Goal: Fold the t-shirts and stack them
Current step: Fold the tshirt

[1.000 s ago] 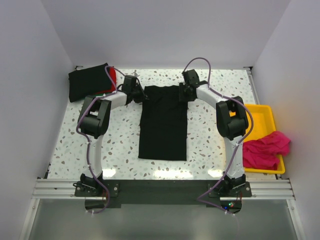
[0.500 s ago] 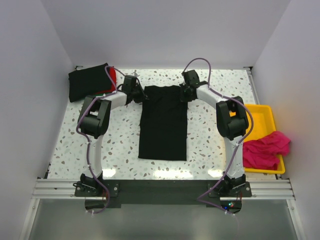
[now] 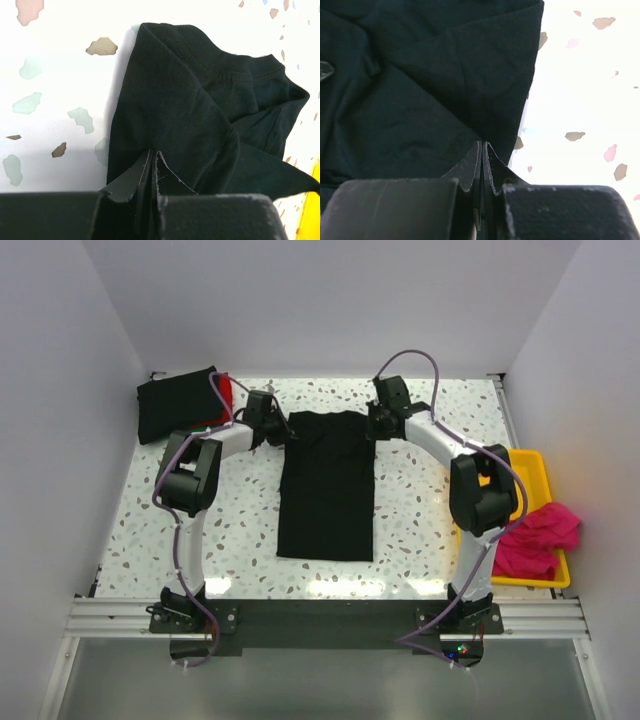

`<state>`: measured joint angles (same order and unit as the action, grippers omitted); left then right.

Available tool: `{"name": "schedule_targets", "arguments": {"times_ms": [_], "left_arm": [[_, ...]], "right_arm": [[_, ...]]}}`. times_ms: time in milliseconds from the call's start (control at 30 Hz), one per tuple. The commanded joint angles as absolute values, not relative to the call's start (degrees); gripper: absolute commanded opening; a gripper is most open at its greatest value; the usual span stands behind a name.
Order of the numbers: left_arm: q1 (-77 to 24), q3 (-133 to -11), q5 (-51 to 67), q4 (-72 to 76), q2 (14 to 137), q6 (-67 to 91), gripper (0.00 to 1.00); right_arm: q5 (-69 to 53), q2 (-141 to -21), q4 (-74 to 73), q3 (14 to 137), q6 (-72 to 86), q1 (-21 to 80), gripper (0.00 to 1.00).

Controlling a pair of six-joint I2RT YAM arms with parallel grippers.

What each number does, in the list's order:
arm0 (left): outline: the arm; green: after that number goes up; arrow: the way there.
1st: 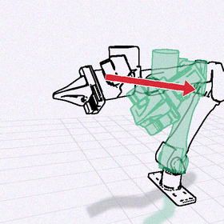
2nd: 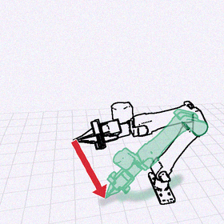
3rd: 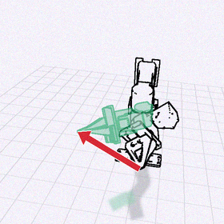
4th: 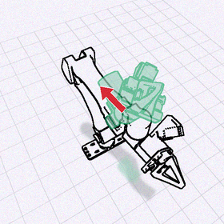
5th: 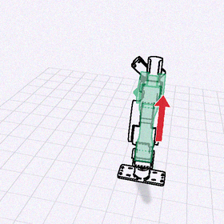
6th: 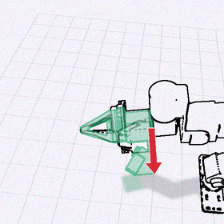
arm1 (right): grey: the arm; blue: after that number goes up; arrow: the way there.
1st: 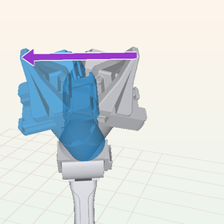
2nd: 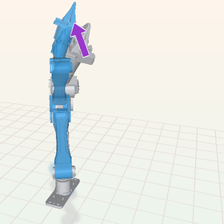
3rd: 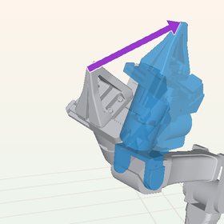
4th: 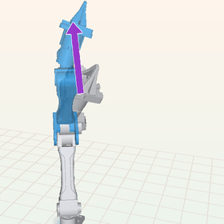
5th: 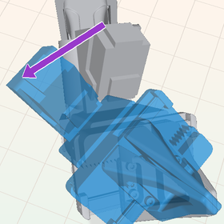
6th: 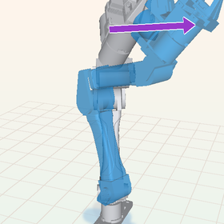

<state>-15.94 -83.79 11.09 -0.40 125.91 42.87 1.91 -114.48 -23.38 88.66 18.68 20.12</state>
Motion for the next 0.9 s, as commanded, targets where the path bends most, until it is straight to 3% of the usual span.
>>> {"name": "schedule_targets", "arguments": {"times_ms": [0,867], "left_arm": [[-14.68,-83.41,9.23,-0.88,128.49,42.36,0.08],[-14.59,-83.32,9.93,-0.88,129.02,42.54,0.08]], "right_arm": [[3.86,-110.22,-24.17,87.46,20.39,19.69,0.00],[15.03,-106.79,-30.85,81.91,22.15,19.77,0.00]]}}
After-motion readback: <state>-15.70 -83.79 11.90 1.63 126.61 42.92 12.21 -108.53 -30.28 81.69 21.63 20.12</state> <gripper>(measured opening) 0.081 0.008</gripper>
